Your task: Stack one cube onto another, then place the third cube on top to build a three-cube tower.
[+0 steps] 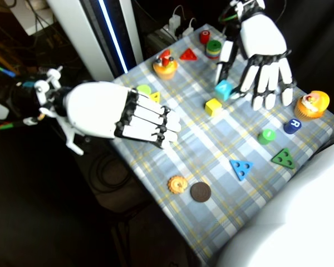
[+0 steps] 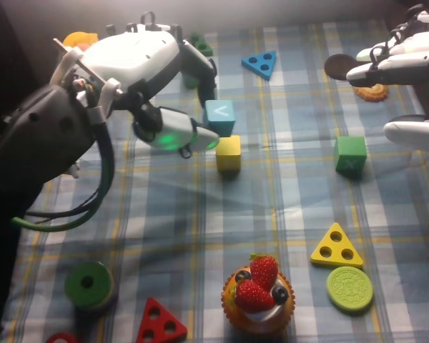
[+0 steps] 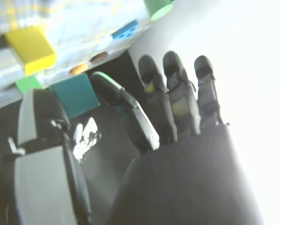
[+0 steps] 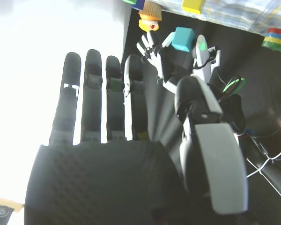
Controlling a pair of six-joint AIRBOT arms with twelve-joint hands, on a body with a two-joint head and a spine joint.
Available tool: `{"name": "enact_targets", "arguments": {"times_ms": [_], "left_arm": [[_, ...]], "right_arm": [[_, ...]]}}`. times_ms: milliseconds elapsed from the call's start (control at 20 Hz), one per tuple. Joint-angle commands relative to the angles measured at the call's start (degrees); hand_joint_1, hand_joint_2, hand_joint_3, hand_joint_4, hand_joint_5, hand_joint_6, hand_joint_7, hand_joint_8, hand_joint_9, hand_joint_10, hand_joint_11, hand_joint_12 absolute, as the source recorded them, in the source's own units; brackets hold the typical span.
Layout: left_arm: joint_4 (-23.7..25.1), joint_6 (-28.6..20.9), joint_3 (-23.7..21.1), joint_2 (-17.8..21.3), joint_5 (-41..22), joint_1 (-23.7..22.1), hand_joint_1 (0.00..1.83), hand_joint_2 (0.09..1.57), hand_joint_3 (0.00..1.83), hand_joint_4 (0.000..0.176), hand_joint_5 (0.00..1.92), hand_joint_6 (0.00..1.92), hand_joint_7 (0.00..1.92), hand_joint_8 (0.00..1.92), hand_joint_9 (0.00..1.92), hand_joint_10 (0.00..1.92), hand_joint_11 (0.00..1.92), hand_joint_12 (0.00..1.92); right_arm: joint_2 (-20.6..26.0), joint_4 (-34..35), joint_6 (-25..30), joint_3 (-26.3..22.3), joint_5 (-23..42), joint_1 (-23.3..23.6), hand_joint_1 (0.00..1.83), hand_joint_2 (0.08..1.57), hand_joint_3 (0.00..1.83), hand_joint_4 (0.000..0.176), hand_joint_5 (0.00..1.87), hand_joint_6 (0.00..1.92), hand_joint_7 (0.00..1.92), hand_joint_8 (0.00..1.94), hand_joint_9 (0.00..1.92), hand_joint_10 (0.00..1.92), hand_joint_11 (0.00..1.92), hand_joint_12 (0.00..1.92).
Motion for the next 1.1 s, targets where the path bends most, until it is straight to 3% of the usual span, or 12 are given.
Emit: {"name": "enact_targets", "arguments": {"times_ms": [0,50,500,750,1050], "left_arm": [[2.3,-0.4,0.3,-0.5,-5.5,-1.0,1.04,1.07,0.0,0.176,1.06,0.84,0.61,0.0,0.43,0.0,0.05,0.33],[2.5,-0.4,0.5,-1.0,-5.0,-1.1,1.06,1.05,0.0,0.176,1.1,0.76,0.65,0.01,0.42,0.0,0.04,0.36],[1.8,-0.4,2.0,-1.7,0.0,0.0,1.04,1.07,0.0,0.176,1.07,0.83,0.6,0.0,0.42,0.0,0.01,0.45],[1.1,-0.3,2.8,-1.9,1.2,0.3,1.06,1.05,0.0,0.176,1.12,0.73,0.65,0.0,0.48,0.0,0.01,0.51],[0.9,-0.2,3.4,-2.5,1.5,0.3,1.05,1.06,0.0,0.176,1.08,0.8,0.63,0.0,0.45,0.0,0.0,0.48]], "right_arm": [[-0.2,1.5,0.2,0.1,6.7,0.6,0.32,1.33,0.0,0.0,0.53,0.0,0.5,0.0,0.5,0.0,0.16,0.92],[-0.3,1.5,0.2,0.1,6.7,0.7,0.32,1.33,0.0,0.0,0.53,0.0,0.5,0.0,0.51,0.0,0.18,0.9],[-0.3,1.5,0.2,0.1,6.7,0.7,0.35,1.34,0.0,0.0,0.53,0.0,0.5,0.0,0.49,0.0,0.14,0.92],[-0.3,1.5,0.2,0.1,6.7,0.7,0.28,1.35,0.0,0.0,0.53,0.0,0.5,0.0,0.5,0.0,0.19,0.87],[-0.3,1.5,0.3,0.0,6.7,0.7,0.32,1.35,0.0,0.0,0.54,0.0,0.5,0.0,0.49,0.0,0.16,0.9]]}}
